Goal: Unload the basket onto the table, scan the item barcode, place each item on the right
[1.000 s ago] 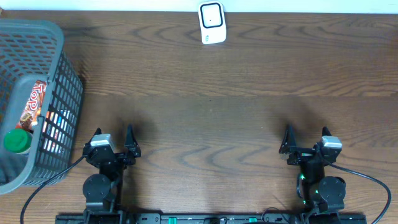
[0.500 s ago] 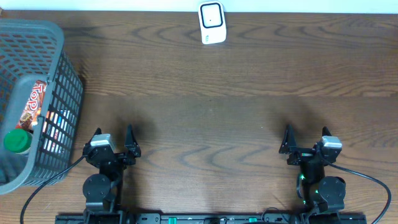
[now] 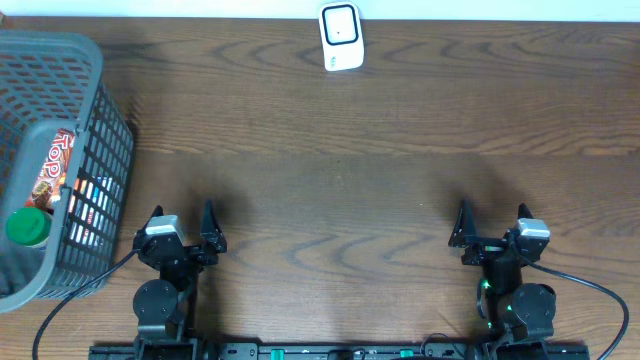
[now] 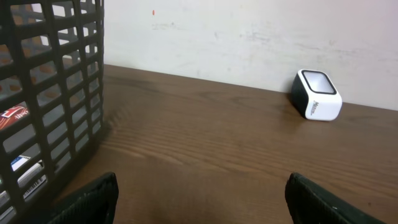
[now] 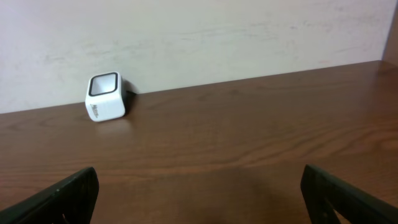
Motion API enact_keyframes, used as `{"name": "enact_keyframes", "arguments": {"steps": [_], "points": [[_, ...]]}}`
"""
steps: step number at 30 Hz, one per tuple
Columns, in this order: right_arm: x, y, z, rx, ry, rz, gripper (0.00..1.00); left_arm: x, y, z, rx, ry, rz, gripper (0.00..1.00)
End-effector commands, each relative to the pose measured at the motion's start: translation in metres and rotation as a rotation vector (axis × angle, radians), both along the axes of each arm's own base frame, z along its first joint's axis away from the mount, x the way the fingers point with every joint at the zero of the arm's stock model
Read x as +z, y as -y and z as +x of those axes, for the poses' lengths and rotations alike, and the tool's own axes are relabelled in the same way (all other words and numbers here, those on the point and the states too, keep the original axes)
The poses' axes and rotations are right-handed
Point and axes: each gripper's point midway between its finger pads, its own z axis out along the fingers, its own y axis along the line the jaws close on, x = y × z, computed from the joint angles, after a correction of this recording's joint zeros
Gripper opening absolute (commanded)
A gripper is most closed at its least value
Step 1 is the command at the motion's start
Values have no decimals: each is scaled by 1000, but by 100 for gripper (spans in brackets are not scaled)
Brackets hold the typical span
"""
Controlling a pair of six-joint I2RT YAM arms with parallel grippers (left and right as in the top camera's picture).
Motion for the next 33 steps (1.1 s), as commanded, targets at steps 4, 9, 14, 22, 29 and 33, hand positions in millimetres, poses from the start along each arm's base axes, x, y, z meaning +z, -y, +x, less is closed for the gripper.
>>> {"name": "enact_keyframes", "arguments": {"steps": [4, 9, 14, 22, 29, 33], "points": [[0, 1, 0, -6, 2, -11, 99, -18, -1, -1, 7, -49, 7, 86], [0, 1, 0, -6, 2, -12, 99, -18, -1, -1, 7, -49, 7, 86], [0, 1, 0, -6, 2, -12, 99, -17, -6, -1, 30, -47, 24, 86], [0, 1, 0, -6, 2, -11, 99, -15, -8, -1, 40, -40, 26, 86], [0, 1, 0, -6, 2, -12, 99, -18, 34, -1, -200, -56, -21, 86], [0, 1, 0, -6, 2, -11, 99, -8, 80, -14, -474, -66, -59, 86]]}}
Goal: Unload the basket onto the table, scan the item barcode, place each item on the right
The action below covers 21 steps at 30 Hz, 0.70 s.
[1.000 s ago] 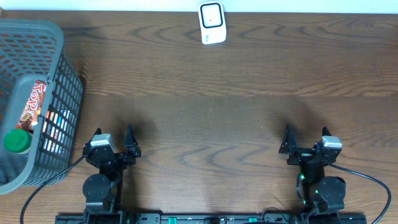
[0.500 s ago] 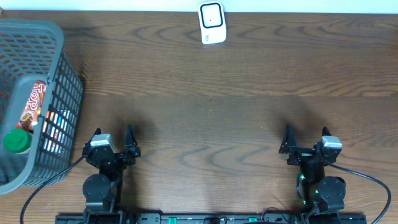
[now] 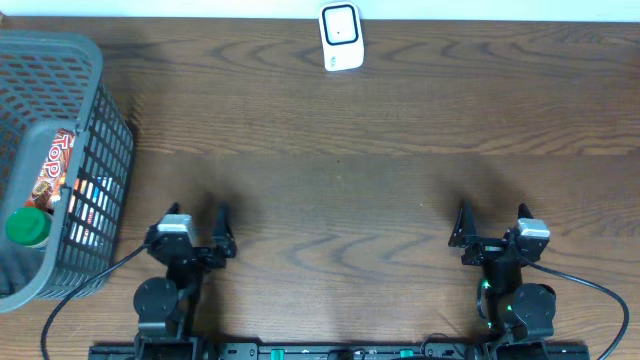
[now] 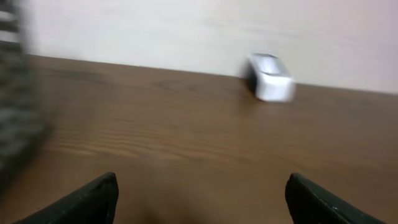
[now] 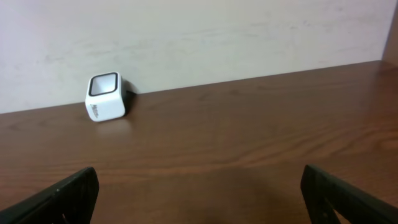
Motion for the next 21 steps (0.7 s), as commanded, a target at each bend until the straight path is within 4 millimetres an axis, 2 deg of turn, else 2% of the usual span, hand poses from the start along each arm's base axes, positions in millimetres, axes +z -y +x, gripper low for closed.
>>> {"name": "enact_keyframes", "arguments": {"steps": [1, 4, 10, 14, 17, 21], "points": [[0, 1, 0, -6, 2, -11, 99, 0, 46, -15, -277, -44, -40, 86], [0, 1, 0, -6, 2, -11, 99, 23, 48, -14, -292, -56, -44, 86], [0, 1, 0, -6, 2, -11, 99, 113, 47, -4, -289, -62, -34, 86], [0, 1, 0, -6, 2, -12, 99, 157, 47, -4, -287, -223, -53, 86], [0, 1, 0, -6, 2, -11, 99, 168, 47, -12, -294, -366, -42, 86], [0, 1, 0, -6, 2, -11, 99, 166, 49, -13, -306, -458, -60, 86]]}}
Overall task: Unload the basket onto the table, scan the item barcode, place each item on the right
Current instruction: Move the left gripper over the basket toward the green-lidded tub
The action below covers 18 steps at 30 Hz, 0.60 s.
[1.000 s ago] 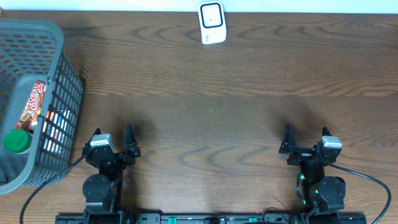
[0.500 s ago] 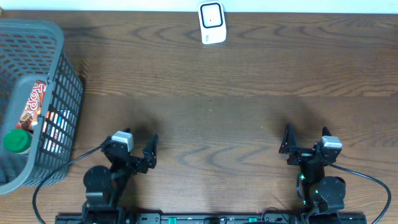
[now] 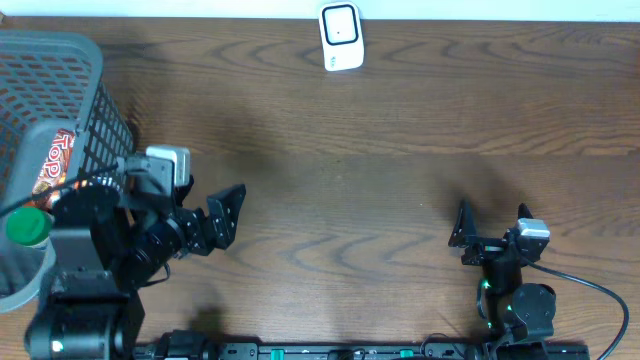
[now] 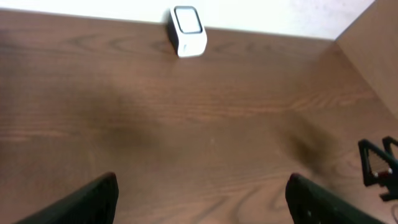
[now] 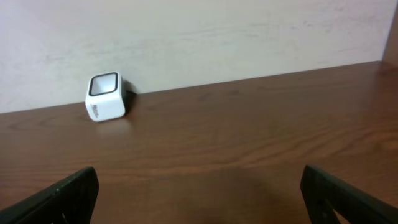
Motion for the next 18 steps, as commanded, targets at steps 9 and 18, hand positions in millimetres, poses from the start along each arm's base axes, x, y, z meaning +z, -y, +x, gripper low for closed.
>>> {"name": "enact_keyframes", "arguments": {"steps": [9, 18], "points": [[0, 1, 0, -6, 2, -11, 99, 14, -16, 17, 127, -34, -5, 86], [0, 1, 0, -6, 2, -11, 99, 93, -106, 38, 663, -18, 24, 86]]}}
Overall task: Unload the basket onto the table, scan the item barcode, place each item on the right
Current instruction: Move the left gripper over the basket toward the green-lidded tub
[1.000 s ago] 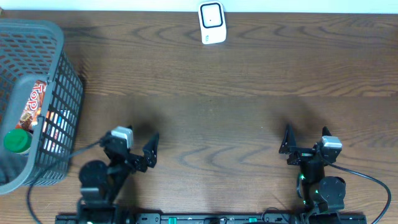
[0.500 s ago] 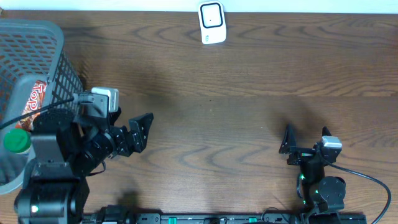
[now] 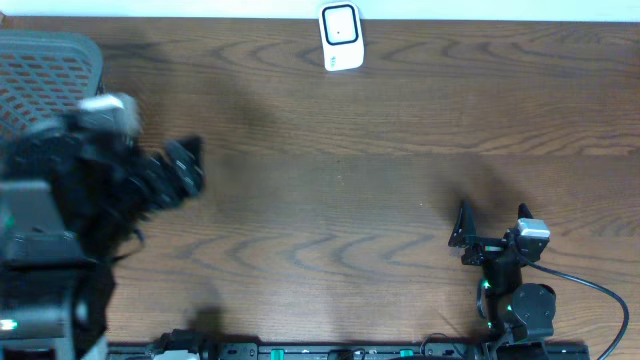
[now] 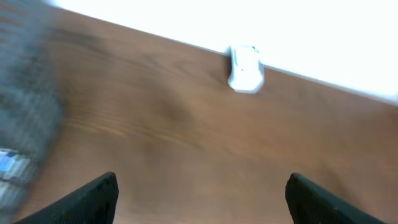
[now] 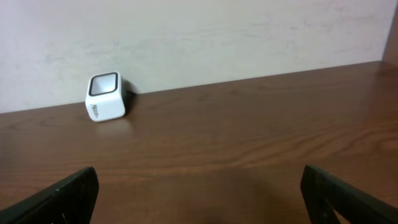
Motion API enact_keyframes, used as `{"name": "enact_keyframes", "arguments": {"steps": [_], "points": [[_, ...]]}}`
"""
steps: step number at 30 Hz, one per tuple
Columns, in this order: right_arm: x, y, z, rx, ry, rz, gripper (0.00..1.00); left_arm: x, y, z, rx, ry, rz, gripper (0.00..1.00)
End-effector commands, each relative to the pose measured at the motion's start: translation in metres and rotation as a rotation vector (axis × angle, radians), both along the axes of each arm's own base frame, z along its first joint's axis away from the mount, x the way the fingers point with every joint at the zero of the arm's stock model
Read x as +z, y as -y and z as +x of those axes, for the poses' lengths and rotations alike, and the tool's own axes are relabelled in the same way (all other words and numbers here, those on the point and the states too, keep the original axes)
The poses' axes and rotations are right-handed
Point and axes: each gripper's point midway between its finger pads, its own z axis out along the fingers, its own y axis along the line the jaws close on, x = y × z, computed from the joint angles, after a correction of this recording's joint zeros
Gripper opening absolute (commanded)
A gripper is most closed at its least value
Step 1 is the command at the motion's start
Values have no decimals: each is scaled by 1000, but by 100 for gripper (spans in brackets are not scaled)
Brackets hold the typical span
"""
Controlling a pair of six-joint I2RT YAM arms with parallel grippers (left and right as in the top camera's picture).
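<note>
The white barcode scanner (image 3: 341,37) stands at the table's far edge; it also shows as a white scanner (image 4: 245,68) in the left wrist view and as a scanner (image 5: 106,104) by the wall in the right wrist view. My left gripper (image 3: 185,165) is raised and blurred, beside the grey mesh basket (image 3: 50,55), open and empty; its fingers (image 4: 93,199) are wide apart. The left arm covers the basket's items from above. My right gripper (image 3: 491,218) rests open and empty near the front edge.
The basket (image 4: 25,124) is a grey blur at the left of the left wrist view, with a blue-white packet (image 4: 9,163) showing through it. A pale wall (image 5: 199,37) runs behind the table's far edge.
My left arm has swung left and farther back, so it now overlaps the basket seen from above. Its camera now shows the basket's side again. The right arm has not moved.
Both grippers rested open at the front edge, the basket with a snack bag and green-capped item at the left. The left gripper then turned rightward, then stood raised above the table beside the basket, and now overlaps it. The right arm stayed still.
</note>
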Motion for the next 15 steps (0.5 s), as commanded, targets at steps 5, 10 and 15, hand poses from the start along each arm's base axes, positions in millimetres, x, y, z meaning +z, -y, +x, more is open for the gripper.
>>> {"name": "enact_keyframes", "arguments": {"steps": [5, 10, 15], "points": [[0, 1, 0, -6, 2, -11, 99, 30, -123, 4, 669, -65, -40, 87], [0, 1, 0, -6, 2, -11, 99, -14, -192, -17, 1032, -224, -197, 86], [0, 1, 0, -6, 2, -11, 99, -53, -245, -48, 1309, -354, -314, 86]]}}
